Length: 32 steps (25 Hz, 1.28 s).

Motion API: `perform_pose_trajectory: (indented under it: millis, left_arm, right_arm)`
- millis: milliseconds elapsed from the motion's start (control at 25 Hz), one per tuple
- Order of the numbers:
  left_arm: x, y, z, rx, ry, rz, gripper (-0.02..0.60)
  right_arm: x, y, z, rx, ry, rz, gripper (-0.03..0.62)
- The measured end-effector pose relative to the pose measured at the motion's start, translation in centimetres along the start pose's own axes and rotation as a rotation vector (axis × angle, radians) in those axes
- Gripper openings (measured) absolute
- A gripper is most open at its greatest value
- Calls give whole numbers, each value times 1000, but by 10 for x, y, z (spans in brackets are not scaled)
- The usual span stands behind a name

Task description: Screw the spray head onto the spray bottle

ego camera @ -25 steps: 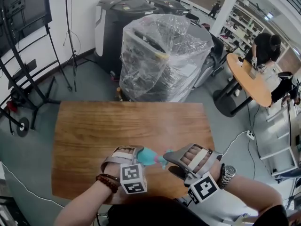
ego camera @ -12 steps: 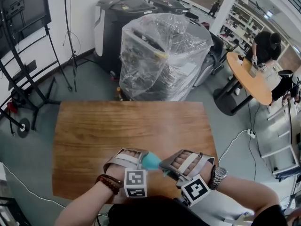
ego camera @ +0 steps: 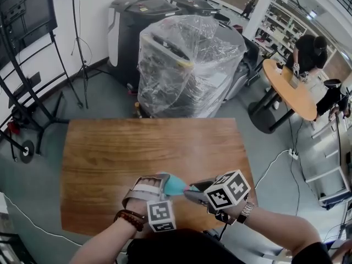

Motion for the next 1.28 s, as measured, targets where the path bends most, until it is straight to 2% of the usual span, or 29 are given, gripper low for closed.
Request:
perform_pose_trajectory:
  millis: [120,200,360,440,480,680,760,960,1080,1280]
  left_arm:
    - [-1,0,-1,8,-23,-3,367]
    - [-2,-1,-2,6,-27,-3,367]
    - [-4,-3,-2,-19,1,32,367]
    - [-4,-3,-4,-36,31,73,367]
    - [-4,-3,-4,-46,49,98,367]
    - [-2,0,-10,-123,151,247,367]
    - [0,3,-16,-152,186,319,367]
    - [11,8,-31,-240,256,519,370]
    - [20,6,-41,-295,269,612,370]
    - [28,3,-62,-352,241,708,370]
  right_arm:
    - [-8,5,-3,-32,-173,-275,118]
    - [-9,6,-3,-48,-211,-331,118]
    - [-7,4,0,-65,-184,-262,121]
    - [-6,0,6,-89,-151,-205,182]
    - [-6,-3,12,-111,-131,-175,206]
    - [-7,-22,53,-270,-59,-64,221]
    - [-14,-28,71,-345,-34,-59,221]
    - [-41,-25,101,-487,36,-132,219]
    - [-51,-14,105,-504,94,-142,205]
    - [-53,8,97,-491,193,-112,149]
Point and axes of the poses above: the fingertips, and each gripper's own axes: z backward along the fingers, x to its left, y out of its underside, the point moved 3 cm from there along z, backward along the fingers, and after that the axes turned 12 degrees about x, right-handed, at the moved point
